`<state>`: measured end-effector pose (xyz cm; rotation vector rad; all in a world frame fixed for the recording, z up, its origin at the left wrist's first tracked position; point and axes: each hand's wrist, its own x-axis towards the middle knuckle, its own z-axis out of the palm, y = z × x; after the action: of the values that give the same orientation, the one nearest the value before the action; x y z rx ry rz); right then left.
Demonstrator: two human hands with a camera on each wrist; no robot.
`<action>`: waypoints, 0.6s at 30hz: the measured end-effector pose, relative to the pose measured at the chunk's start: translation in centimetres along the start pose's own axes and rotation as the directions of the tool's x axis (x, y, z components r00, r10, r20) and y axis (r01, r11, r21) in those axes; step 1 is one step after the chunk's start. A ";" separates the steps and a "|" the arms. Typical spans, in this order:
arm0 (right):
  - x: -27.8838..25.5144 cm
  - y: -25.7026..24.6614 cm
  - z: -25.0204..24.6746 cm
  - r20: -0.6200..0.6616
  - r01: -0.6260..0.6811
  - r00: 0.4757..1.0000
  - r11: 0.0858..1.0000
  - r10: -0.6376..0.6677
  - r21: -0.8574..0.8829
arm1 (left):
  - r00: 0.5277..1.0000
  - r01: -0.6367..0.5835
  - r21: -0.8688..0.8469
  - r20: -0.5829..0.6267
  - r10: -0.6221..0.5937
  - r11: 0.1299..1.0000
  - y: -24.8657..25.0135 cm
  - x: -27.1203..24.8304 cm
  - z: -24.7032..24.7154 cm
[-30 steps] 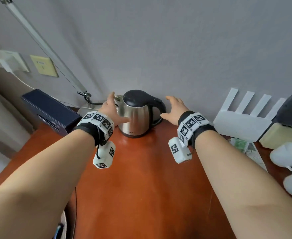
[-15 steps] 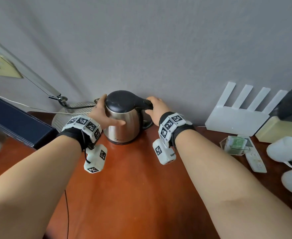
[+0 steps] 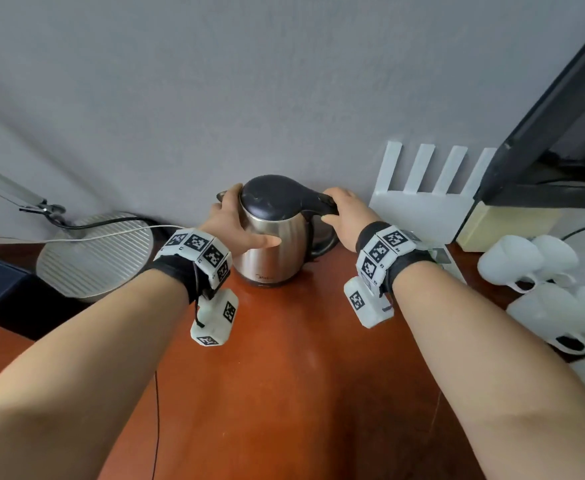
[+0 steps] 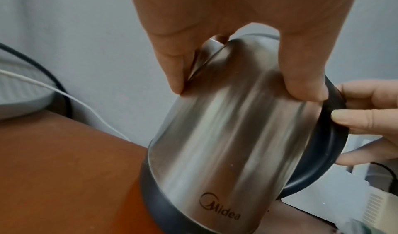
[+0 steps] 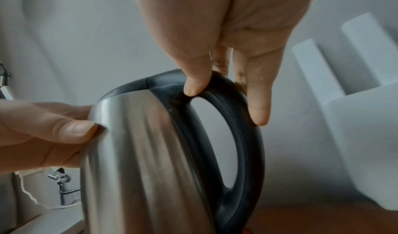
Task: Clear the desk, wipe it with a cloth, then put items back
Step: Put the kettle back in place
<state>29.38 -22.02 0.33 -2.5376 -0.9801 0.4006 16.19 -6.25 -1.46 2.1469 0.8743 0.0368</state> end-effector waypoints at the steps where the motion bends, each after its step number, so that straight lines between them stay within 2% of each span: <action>1: -0.2 1.0 -0.5 -0.008 -0.006 1.000 1.000 0.006 -0.005 | 1.000 -0.013 0.004 0.003 0.013 1.000 0.8 0.1 0.8; 10: -1.7 8.0 -2.9 -0.007 -0.064 0.998 0.998 0.064 0.011 | 0.996 -0.034 0.016 0.085 0.033 0.999 5.1 0.7 7.0; 18: -1.6 11.4 -4.1 -0.023 -0.102 0.995 0.995 0.102 -0.009 | 0.995 -0.036 0.038 0.090 0.032 0.999 7.6 1.3 10.3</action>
<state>36.41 -31.91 -0.97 -2.6025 -0.8488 0.3957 24.71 -15.72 -3.57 2.1824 0.7932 -0.0590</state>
